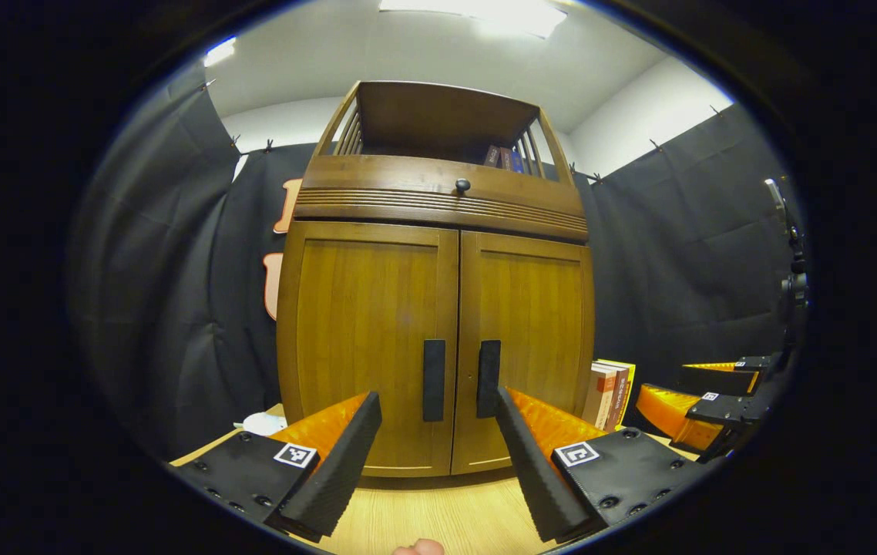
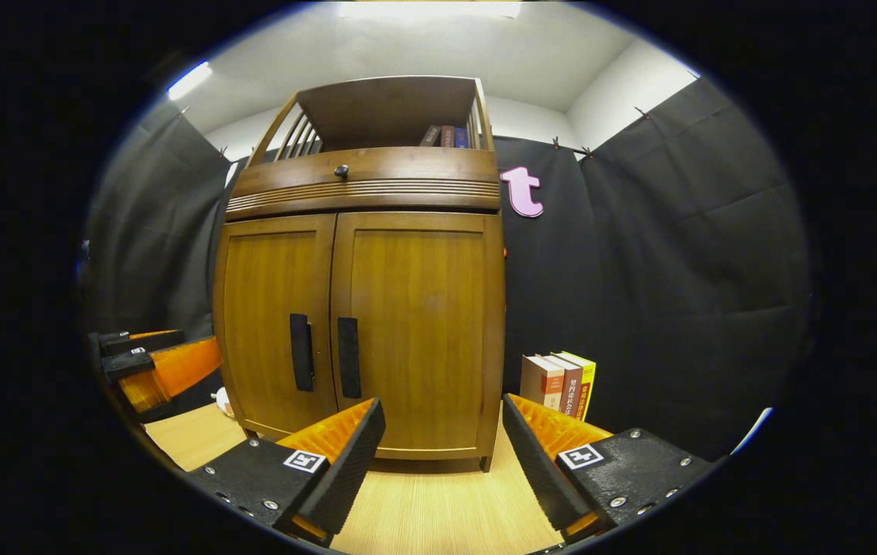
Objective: Open the right door of the double-door shoe cabinet with the right hand, and open the left door with the left hand.
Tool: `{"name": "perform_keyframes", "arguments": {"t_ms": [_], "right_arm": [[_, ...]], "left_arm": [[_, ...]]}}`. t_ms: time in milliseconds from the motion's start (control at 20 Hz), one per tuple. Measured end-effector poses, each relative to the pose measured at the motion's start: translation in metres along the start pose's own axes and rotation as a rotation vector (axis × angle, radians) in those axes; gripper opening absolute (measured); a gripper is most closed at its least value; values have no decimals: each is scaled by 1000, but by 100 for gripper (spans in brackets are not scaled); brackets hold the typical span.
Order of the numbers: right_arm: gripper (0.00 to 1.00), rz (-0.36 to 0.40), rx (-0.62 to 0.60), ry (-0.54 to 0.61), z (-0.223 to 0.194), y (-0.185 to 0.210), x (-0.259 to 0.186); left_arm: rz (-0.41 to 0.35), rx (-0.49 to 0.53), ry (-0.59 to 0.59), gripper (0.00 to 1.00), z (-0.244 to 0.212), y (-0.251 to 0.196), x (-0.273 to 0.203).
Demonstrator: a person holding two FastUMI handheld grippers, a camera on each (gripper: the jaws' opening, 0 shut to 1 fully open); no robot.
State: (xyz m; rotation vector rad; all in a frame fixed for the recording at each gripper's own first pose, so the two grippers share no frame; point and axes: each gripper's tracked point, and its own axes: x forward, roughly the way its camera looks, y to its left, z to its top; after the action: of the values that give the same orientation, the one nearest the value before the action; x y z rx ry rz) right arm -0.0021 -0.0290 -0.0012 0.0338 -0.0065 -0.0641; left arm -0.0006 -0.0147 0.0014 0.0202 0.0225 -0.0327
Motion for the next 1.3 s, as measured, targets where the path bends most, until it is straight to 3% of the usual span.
{"name": "perform_keyframes", "arguments": {"t_ms": [100,200,250,300,350,1050,1100,1150,1300], "right_arm": [[97,-9,13,-2,0,-2,-2],[94,-19,10,0,-1,-5,-4],[98,-22,13,1,0,-6,-4],[94,-23,20,1,1,-6,-5],[97,-21,26,-2,1,-5,-6],[98,-29,18,-7,4,-5,-3],[97,-26,24,-11,7,-3,0],[97,-17,32,-11,9,-2,4],[94,27,14,-26,26,9,24]], "left_arm": [[1,-2,5,96,0,0,-2],[2,-7,8,96,0,1,-3],[2,-8,8,96,0,1,-3],[2,-7,8,96,0,1,-3],[4,-5,5,96,0,2,-4],[36,-11,-4,96,2,15,-6],[38,-11,-1,94,1,15,-6],[40,-15,2,99,0,16,-5],[51,-26,18,99,-5,20,-5]]}}
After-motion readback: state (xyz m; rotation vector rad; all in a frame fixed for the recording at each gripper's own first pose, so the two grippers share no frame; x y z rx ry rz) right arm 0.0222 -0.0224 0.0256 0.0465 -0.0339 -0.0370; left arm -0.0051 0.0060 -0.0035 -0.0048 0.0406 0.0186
